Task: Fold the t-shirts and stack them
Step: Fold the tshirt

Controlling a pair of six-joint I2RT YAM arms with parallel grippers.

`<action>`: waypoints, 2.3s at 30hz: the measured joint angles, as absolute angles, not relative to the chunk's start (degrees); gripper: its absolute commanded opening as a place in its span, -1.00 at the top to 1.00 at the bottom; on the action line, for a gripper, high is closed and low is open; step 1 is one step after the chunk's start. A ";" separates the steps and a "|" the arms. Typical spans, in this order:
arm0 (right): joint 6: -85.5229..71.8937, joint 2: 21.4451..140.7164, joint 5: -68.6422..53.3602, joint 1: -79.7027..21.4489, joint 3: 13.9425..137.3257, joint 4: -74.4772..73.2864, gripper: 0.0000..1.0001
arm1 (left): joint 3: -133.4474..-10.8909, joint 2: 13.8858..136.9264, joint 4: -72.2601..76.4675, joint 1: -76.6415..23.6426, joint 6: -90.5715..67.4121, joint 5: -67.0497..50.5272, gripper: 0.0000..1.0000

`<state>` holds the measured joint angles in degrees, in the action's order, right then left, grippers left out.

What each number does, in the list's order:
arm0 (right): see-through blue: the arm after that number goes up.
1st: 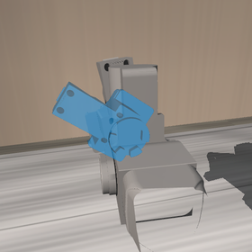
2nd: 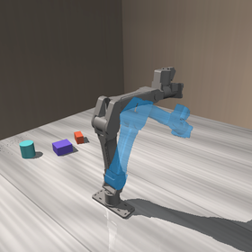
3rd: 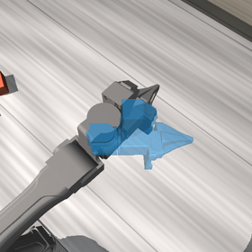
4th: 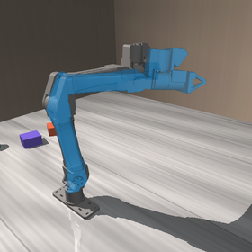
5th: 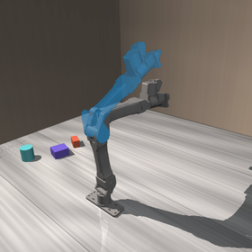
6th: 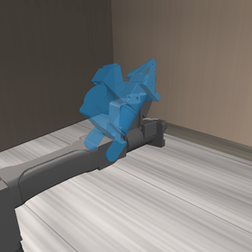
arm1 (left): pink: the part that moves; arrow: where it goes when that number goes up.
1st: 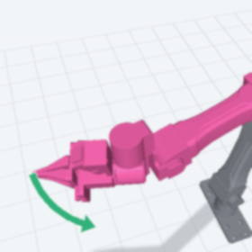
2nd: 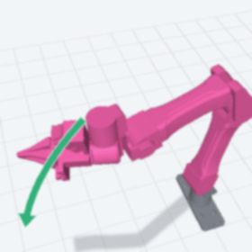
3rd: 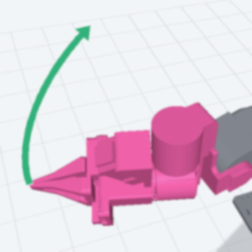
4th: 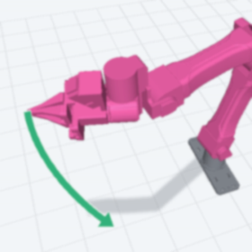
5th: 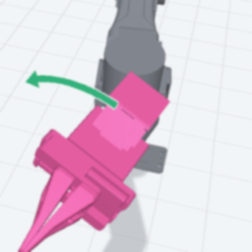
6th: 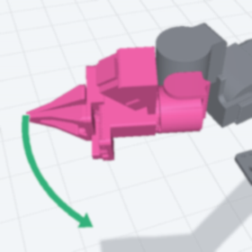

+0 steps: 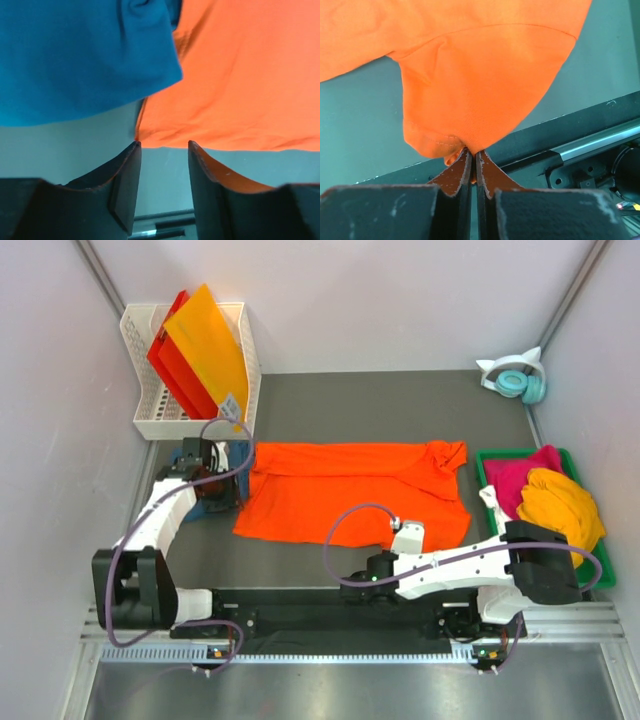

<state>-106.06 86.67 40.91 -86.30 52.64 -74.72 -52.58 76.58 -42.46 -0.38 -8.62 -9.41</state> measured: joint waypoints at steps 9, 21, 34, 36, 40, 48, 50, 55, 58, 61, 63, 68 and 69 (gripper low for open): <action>-104.57 88.14 40.82 -85.47 52.62 -73.14 1.00 | -44.82 71.68 -34.22 -0.43 -13.87 -11.62 -0.26; -103.90 88.18 40.45 -84.58 52.51 -70.89 1.00 | -44.77 71.79 -29.10 -0.43 -15.27 -6.11 -0.10; -98.24 88.64 40.47 -81.89 52.53 -69.63 1.00 | -25.93 72.36 20.67 1.21 -1.28 -1.54 -0.18; -97.43 88.49 40.49 -81.25 52.53 -69.58 1.00 | -23.42 76.27 26.30 1.21 -1.15 -2.22 -0.16; -96.33 87.61 40.49 -80.27 52.53 -69.73 1.00 | -23.14 81.82 34.94 1.39 -1.80 -2.98 -0.16; -94.52 87.39 40.56 -79.96 53.43 -70.46 1.00 | -15.05 88.42 57.28 1.45 -1.08 -7.49 -0.98; -94.02 87.39 40.51 -79.96 53.43 -70.50 1.00 | -14.44 90.45 60.45 1.45 -1.13 -8.19 -0.98; -92.97 87.26 40.51 -79.96 53.41 -70.35 1.00 | -16.16 91.00 60.31 1.41 -1.69 -5.72 -0.98; -92.44 85.71 40.56 -79.96 53.25 -69.84 1.00 | -16.95 91.00 60.58 1.41 -1.80 -4.82 -0.98; -91.90 83.44 40.80 -79.96 53.25 -69.84 1.00 | -16.95 91.02 60.86 1.41 -1.80 -4.40 -0.98; -91.42 82.41 40.95 -79.96 53.25 -69.95 1.00 | -16.95 91.02 60.88 1.41 -1.78 -4.19 -0.98; -89.25 79.68 41.89 -79.96 51.48 -69.21 1.00 | -16.95 91.02 60.90 1.41 -1.78 -3.95 -0.98; -88.51 78.78 42.09 -79.96 50.68 -68.99 1.00 | -16.95 91.02 60.90 1.41 -1.80 -3.86 -0.98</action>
<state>-88.51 78.78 42.09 -79.96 50.68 -68.99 -16.95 91.02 60.90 1.41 -1.80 -3.86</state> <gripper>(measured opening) 0.012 0.989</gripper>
